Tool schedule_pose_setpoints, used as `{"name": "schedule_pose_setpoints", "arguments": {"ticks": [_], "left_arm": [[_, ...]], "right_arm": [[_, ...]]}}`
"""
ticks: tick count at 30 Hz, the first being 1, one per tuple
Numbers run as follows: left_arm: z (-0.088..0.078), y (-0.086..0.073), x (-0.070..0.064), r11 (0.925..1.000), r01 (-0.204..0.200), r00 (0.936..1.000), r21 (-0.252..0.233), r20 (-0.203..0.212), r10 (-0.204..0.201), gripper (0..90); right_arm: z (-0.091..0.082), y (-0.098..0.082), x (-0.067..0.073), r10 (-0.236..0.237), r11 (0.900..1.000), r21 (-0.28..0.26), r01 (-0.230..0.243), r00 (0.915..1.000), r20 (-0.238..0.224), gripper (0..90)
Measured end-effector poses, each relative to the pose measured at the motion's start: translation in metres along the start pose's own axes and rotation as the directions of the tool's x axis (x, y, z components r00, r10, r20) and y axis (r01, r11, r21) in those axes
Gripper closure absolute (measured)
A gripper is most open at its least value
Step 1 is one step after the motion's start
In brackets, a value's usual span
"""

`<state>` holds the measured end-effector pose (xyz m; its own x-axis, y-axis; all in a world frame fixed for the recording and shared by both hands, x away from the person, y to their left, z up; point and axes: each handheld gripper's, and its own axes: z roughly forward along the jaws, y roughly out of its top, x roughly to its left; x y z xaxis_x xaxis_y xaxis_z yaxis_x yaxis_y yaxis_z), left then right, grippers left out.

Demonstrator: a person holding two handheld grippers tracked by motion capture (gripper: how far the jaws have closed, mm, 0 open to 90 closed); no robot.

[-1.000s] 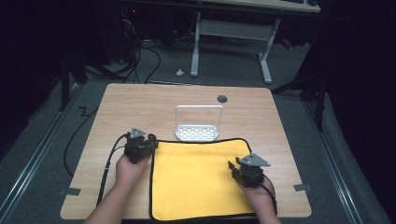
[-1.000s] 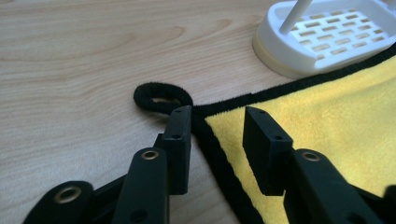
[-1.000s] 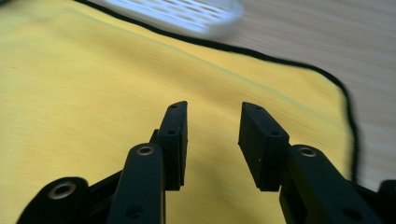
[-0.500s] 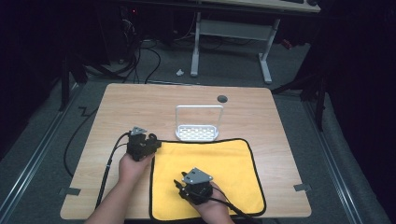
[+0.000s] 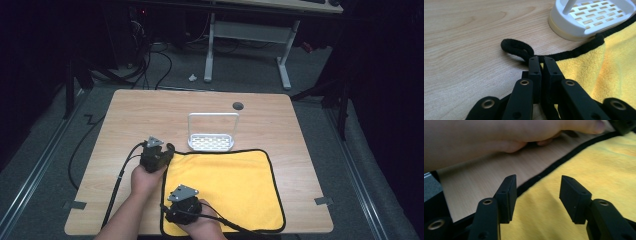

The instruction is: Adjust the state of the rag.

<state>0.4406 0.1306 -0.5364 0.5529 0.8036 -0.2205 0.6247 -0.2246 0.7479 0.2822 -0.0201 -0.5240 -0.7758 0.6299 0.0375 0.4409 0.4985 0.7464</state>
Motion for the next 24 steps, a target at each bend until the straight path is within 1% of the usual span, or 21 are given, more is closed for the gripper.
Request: {"name": "schedule_pose_setpoints", "arguments": {"ticks": [3,5,6,8,9,10,11,12,13,14,15,16,17,19,21,22,23,24], "left_arm": [[-0.001,-0.001,0.003,0.9995,0.031,0.9994,-0.001,0.017,-0.031,86.1],[-0.001,-0.001,0.004,0.9992,0.041,0.999,0.0,0.021,-0.041,86.1],[-0.001,-0.001,0.005,0.9989,0.046,0.9986,-0.002,0.024,-0.046,86.1],[-0.001,-0.001,0.005,0.9989,0.048,0.9986,-0.002,0.024,-0.047,86.1],[-0.001,-0.001,0.005,0.9988,0.05,0.9985,-0.002,0.025,-0.05,86.1],[-0.002,-0.001,0.006,0.9984,0.057,0.998,-0.001,0.026,-0.057,86.1],[-0.002,-0.001,0.006,0.9984,0.057,0.998,-0.001,0.026,-0.057,86.1],[-0.002,-0.001,0.007,0.998,0.063,0.9977,-0.004,0.027,-0.063,86.1],[-0.002,-0.001,0.007,0.9976,0.069,0.9973,-0.004,0.027,-0.069,86.1],[-0.002,-0.001,0.007,0.9973,0.073,0.997,-0.006,0.027,-0.072,86.3],[-0.002,-0.001,0.007,0.9973,0.073,0.997,-0.006,0.027,-0.072,86.3],[-0.002,-0.001,0.008,0.9973,0.074,0.997,-0.005,0.025,-0.074,86.3],[-0.002,-0.001,0.008,0.9972,0.075,0.997,-0.006,0.023,-0.074,86.5],[-0.002,-0.001,0.008,0.9966,0.082,0.9962,-0.005,0.028,-0.082,86.6],[-0.003,-0.001,0.008,0.9967,0.081,0.9963,-0.005,0.028,-0.081,86.8],[-0.003,-0.001,0.009,0.9958,0.091,0.9955,-0.007,0.028,-0.091,87.0],[-0.003,-0.001,0.009,0.9957,0.092,0.9954,-0.007,0.028,-0.092,87.1],[-0.003,-0.001,0.01,0.995,0.099,0.9947,-0.01,0.03,-0.099,87.2]], "right_arm": [[0.005,0.001,0.009,-0.022,1.0,0.019,0.022,0.9997,-0.009,46.6],[0.006,0.001,0.01,-0.027,0.999,0.022,0.027,0.9996,-0.005,47.3],[0.009,-0.001,0.011,-0.04,0.998,0.041,0.04,0.9992,-0.001,48.8],[0.009,-0.001,0.011,-0.048,0.998,0.044,0.048,0.9989,0.003,50.1],[0.009,-0.002,0.012,-0.056,0.998,0.042,0.056,0.9983,0.015,52.0],[0.009,-0.002,0.013,-0.07,0.997,0.044,0.068,0.997,0.032,57.8],[0.009,-0.002,0.013,-0.07,0.997,0.044,0.068,0.997,0.032,57.8],[0.008,-0.003,0.012,-0.081,0.996,0.047,0.079,0.9957,0.045,66.0],[0.008,-0.003,0.012,-0.081,0.996,0.047,0.079,0.9957,0.045,66.0],[0.007,-0.003,0.011,-0.087,0.995,0.05,0.084,0.9944,0.059,76.0],[0.007,-0.003,0.011,-0.087,0.995,0.05,0.084,0.9944,0.059,76.0],[0.007,-0.003,0.01,-0.085,0.996,0.046,0.082,0.9943,0.066,79.3],[0.006,-0.002,0.009,-0.083,0.995,0.052,0.08,0.9945,0.064,80.7],[0.004,-0.001,0.008,-0.091,0.996,0.034,0.089,0.9938,0.065,82.1],[0.0,0.002,0.007,-0.087,0.996,0.017,0.086,0.9942,0.063,82.6],[-0.001,0.003,0.006,-0.087,0.996,0.004,0.087,0.9941,0.065,82.7],[-0.003,0.004,0.005,-0.086,0.996,-0.01,0.086,0.9941,0.067,82.7],[-0.004,0.005,0.005,-0.086,0.996,-0.015,0.088,0.9938,0.069,82.7]]}}
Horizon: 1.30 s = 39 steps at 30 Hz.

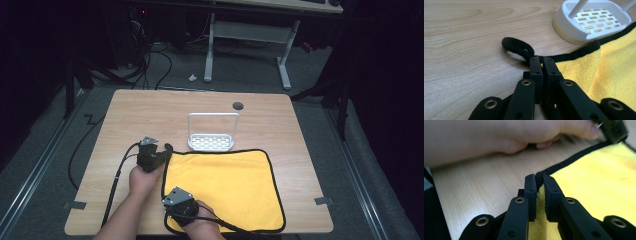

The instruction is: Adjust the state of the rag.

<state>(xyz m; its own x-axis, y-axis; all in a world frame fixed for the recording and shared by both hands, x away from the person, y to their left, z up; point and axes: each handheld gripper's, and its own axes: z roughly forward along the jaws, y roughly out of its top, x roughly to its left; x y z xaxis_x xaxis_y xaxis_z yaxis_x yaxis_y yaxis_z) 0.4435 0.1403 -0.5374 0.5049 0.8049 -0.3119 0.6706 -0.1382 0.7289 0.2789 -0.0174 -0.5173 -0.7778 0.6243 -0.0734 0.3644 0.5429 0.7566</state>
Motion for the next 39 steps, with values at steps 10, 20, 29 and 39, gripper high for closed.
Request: {"name": "schedule_pose_setpoints", "arguments": {"ticks": [10,20,29,39], "left_arm": [[-0.006,0.0,0.005,0.998,0.043,0.999,-0.047,0.016,-0.042,87.8],[-0.014,0.001,0.007,0.9937,0.075,0.997,-0.083,0.024,-0.073,88.0],[-0.019,0.002,0.006,0.992,0.069,0.9975,-0.106,0.018,-0.068,88.2],[-0.052,0.009,0.018,0.9844,0.076,0.9966,-0.159,-0.019,-0.08,88.2]], "right_arm": [[-0.014,0.007,-0.006,-0.003,0.998,-0.06,0.004,0.9999,0.014,82.7],[-0.018,0.007,-0.006,-0.008,0.997,-0.083,0.01,0.9998,0.016,82.6],[-0.016,0.006,-0.005,-0.009,0.996,-0.086,0.01,0.9999,0.006,82.6],[-0.023,0.027,0.007,-0.013,0.987,-0.158,0.009,0.9996,-0.026,82.7]]}}
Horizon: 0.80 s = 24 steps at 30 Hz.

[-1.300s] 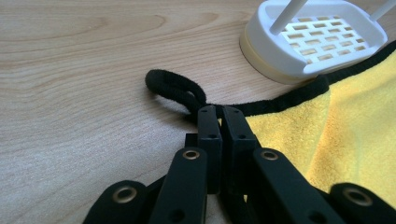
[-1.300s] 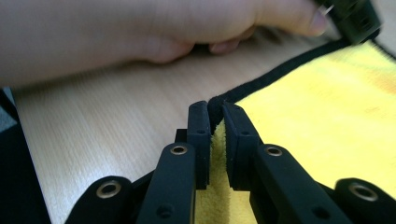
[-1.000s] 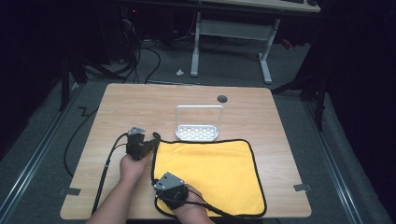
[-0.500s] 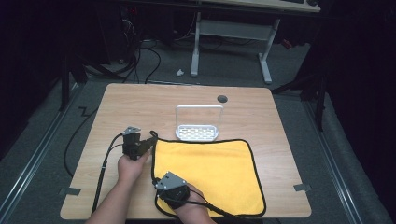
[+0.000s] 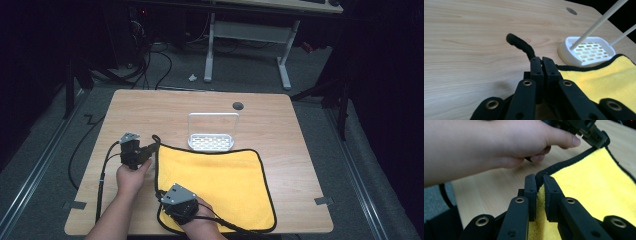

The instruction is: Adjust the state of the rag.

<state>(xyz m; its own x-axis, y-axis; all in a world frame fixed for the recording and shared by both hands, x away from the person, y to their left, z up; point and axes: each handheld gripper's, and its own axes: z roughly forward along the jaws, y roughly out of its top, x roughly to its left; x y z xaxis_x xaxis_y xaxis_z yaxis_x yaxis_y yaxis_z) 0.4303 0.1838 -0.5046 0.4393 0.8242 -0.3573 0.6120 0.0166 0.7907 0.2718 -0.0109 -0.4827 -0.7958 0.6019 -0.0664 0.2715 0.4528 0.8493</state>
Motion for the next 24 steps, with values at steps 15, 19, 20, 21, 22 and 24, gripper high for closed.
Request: {"name": "schedule_pose_setpoints", "arguments": {"ticks": [15,19,20,21,22,24], "left_arm": [[-0.077,0.031,0.024,0.9973,-0.013,0.997,-0.072,-0.078,0.008,88.3],[-0.056,0.032,0.0,0.9977,-0.029,0.999,-0.062,-0.036,0.026,88.2],[-0.049,0.032,-0.007,0.9977,-0.03,0.9994,-0.06,-0.02,0.029,88.2],[-0.044,0.032,-0.013,0.9976,-0.034,0.9994,-0.06,-0.011,0.034,88.2],[-0.037,0.031,-0.022,0.9976,-0.04,0.9992,-0.056,0.0,0.041,88.2],[-0.023,0.029,-0.038,0.997,-0.06,0.9979,-0.049,0.02,0.061,88.2]], "right_arm": [[0.01,0.049,0.029,-0.052,0.995,-0.093,0.046,0.9963,-0.068,82.7],[-0.003,0.039,0.022,-0.048,0.995,-0.089,0.043,0.9978,-0.047,82.7],[-0.008,0.036,0.019,-0.046,0.996,-0.082,0.043,0.9983,-0.037,82.7],[-0.013,0.032,0.016,-0.045,0.996,-0.08,0.043,0.9986,-0.029,82.7],[-0.017,0.028,0.013,-0.043,0.996,-0.078,0.041,0.9988,-0.022,82.7],[-0.03,0.019,0.004,-0.031,0.997,-0.069,0.031,0.9995,-0.002,82.7]]}}
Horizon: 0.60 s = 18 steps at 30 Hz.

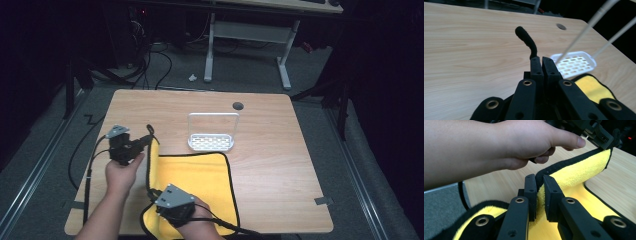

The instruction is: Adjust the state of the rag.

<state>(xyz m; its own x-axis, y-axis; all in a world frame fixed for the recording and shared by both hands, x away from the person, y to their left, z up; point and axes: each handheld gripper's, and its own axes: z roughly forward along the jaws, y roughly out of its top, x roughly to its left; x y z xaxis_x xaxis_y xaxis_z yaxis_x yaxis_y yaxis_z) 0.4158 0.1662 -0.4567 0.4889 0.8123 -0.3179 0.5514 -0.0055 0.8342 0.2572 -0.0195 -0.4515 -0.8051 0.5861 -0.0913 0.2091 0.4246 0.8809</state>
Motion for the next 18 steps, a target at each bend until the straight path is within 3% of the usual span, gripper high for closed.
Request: {"name": "schedule_pose_setpoints", "arguments": {"ticks": [4,10,14,18], "left_arm": [[0.024,-0.007,-0.027,0.9998,-0.012,0.9996,0.017,0.025,0.012,88.2],[0.046,-0.015,-0.064,0.9996,-0.022,0.9973,0.017,0.07,0.02,88.2],[0.06,-0.021,-0.082,0.999,-0.031,0.9969,0.031,0.073,0.029,88.1],[0.077,-0.026,-0.094,0.9985,-0.016,0.998,0.053,0.063,0.013,88.1]], "right_arm": [[-0.026,-0.02,-0.017,0.03,0.999,0.017,-0.03,0.9986,0.043,82.7],[-0.057,-0.047,-0.036,0.058,0.997,0.042,-0.062,0.9937,0.096,82.7],[-0.072,-0.061,-0.044,0.072,0.995,0.055,-0.079,0.9895,0.126,82.7],[-0.08,-0.077,-0.053,0.08,0.991,0.09,-0.095,0.9848,0.154,82.6]]}}
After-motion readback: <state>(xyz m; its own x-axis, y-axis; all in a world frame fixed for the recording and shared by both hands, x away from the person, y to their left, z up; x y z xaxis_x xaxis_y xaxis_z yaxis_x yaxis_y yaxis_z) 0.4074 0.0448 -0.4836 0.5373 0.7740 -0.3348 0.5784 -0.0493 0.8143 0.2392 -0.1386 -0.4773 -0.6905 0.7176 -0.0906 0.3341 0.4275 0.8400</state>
